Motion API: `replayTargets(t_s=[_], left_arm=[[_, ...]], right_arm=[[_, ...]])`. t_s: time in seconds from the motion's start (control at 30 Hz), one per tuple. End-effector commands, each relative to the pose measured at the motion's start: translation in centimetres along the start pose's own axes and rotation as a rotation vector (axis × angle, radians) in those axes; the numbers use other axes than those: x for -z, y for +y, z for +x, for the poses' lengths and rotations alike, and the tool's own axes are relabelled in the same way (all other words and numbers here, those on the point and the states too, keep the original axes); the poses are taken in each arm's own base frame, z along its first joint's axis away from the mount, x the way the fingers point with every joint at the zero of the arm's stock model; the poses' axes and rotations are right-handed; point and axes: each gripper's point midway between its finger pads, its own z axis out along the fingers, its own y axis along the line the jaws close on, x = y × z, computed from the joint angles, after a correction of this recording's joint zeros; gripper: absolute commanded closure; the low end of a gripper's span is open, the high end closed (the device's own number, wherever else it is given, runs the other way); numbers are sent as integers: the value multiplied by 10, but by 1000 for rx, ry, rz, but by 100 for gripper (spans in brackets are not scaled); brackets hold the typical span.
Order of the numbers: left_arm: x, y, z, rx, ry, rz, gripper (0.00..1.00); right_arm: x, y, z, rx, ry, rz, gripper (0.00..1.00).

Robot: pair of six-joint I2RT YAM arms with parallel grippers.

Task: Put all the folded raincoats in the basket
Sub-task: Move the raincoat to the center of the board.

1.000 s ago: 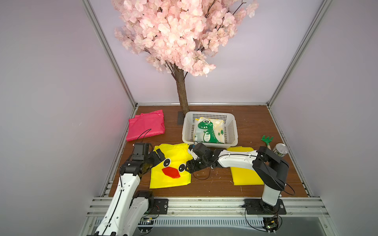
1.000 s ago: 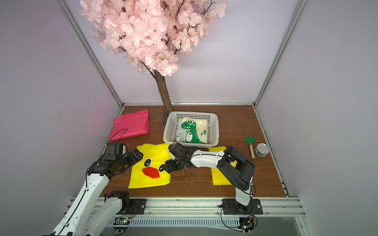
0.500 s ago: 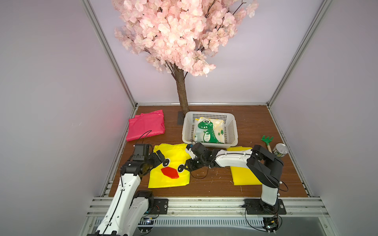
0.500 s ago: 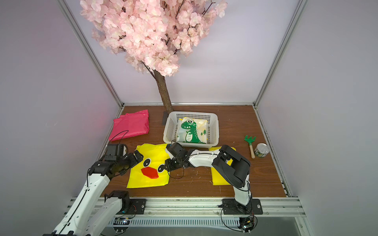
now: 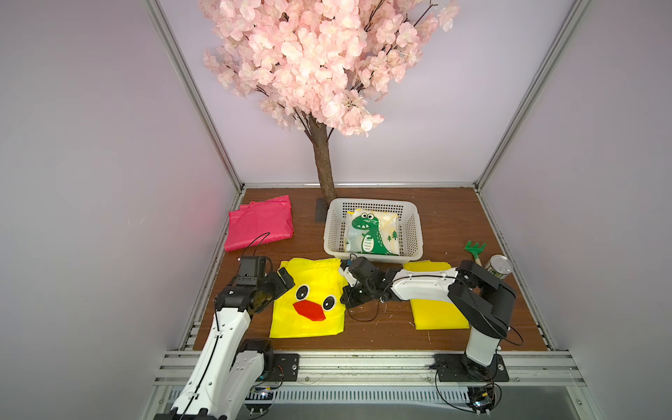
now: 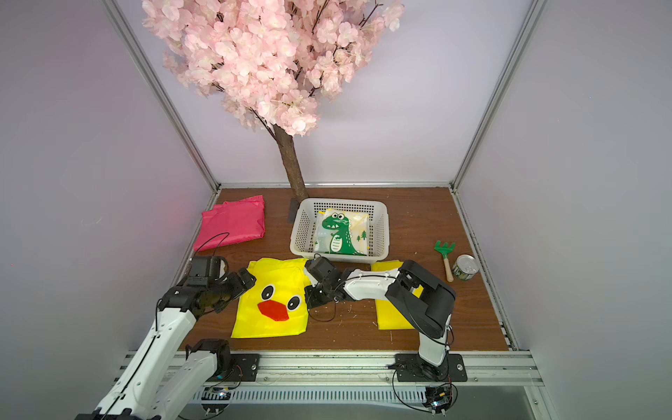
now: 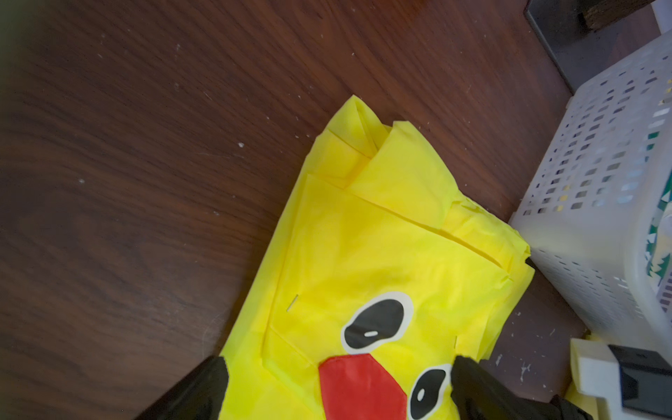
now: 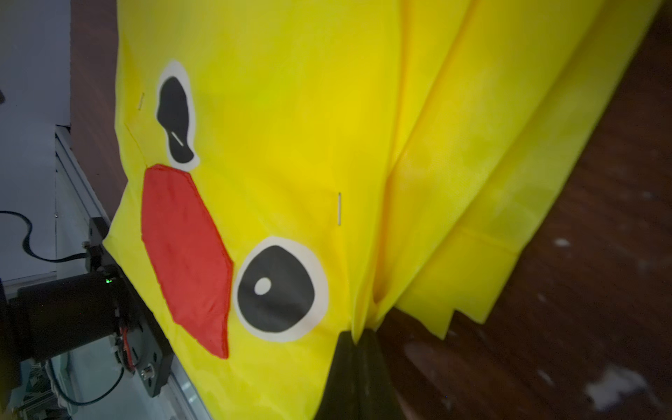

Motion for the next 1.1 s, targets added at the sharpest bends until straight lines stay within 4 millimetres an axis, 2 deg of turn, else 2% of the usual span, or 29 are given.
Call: replayTargets(t_s=[0.0, 0.23, 0.37, 0.47, 0.53, 0.57, 0.67, 0.77, 0.87, 1.07], left_arm=[[0, 1, 3, 4, 22, 4, 0], [-6, -13, 12, -33, 69, 72, 0], [-17, -31, 27, -101, 125, 98, 0], [-28, -45, 42, -162, 177, 122, 0], [-35, -51, 52, -205, 206, 129, 0], [-38, -54, 59, -227, 223, 132, 0], [-46, -59, 76, -280, 269, 155, 0], [-52, -62, 91, -314, 316, 191, 0], [-55, -60, 102, -329, 355, 201, 0], [-60, -64, 111, -321, 372, 241, 2]], right_arm=[[20, -17, 7, -35, -18, 49, 100], [59, -61, 23, -118, -79, 123, 100], [79, -92, 26, -175, -109, 166, 100], [87, -105, 28, -199, -121, 176, 100], [88, -109, 30, -203, -113, 181, 100], [88, -109, 31, -200, -107, 184, 96], [87, -110, 33, -201, -96, 182, 74], [86, -108, 33, -196, -92, 171, 59], [85, -106, 32, -191, -92, 162, 53], [77, -101, 33, -177, -59, 128, 54]])
